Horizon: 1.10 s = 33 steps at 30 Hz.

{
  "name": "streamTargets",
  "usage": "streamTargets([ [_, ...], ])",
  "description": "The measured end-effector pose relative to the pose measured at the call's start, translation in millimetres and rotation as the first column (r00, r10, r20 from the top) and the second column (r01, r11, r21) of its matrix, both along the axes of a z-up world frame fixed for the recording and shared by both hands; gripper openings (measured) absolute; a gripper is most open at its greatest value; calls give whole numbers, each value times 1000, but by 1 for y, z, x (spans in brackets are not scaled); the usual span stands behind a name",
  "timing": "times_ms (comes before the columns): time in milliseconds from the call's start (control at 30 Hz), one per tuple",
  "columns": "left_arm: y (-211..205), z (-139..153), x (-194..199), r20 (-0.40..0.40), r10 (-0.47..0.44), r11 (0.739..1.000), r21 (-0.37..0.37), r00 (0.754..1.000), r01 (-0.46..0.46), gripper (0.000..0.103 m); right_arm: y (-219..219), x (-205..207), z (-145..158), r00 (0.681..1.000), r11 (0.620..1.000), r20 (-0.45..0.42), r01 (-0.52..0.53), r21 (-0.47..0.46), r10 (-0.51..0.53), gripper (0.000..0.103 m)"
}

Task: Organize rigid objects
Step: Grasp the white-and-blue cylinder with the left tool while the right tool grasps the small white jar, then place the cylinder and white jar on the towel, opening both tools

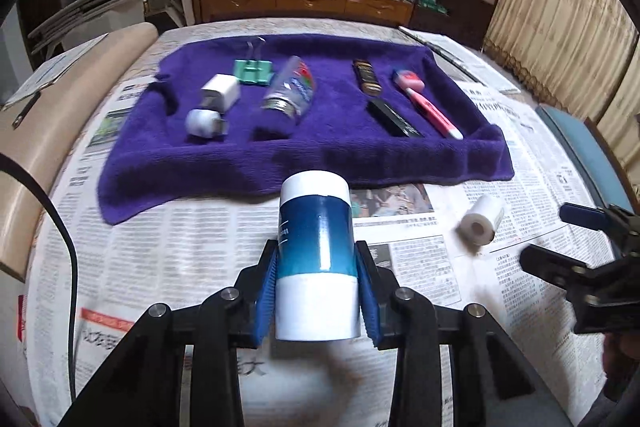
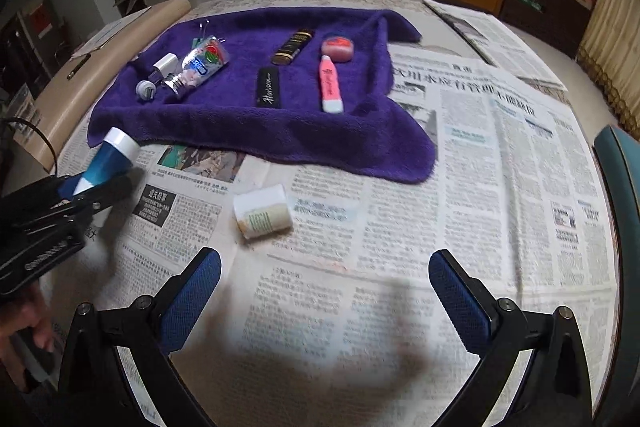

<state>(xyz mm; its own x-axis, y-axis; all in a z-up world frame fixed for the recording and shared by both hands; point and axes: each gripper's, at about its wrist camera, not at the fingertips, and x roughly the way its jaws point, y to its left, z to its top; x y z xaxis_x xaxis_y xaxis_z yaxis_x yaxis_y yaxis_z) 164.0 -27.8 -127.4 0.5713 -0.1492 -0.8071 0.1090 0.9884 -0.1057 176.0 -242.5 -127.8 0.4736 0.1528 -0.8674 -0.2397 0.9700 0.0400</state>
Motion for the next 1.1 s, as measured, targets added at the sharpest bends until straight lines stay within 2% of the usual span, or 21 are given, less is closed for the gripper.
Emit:
streamTargets([
  [100,10,5,-5,4,0,1000,-19,1000,0,34,10,6,-6,999,999,18,-35,-24,36,97],
  [333,24,5,-10,0,3,998,-56,1000,-3,34,25,15,-24,996,996,-16,-88,-5,88,76],
  [567,35,2,-17,-5,14,995,-102,1000,-15,34,28,15,-25,992,993,45,-118,-20,119,64],
  [733,42,-1,-23,-14,24,993,-113,1000,-25,34,34,16,-22,988,990,72,-139,-14,140,31],
  [833,50,-1,-23,-14,38,991,-130,999,-40,34,37,14,-23,985,989,83,-147,-27,149,31],
  [1100,56,10,-14,-11,43,989,-144,999,-44,34,25,18,-13,993,993,55,-110,49,107,31],
])
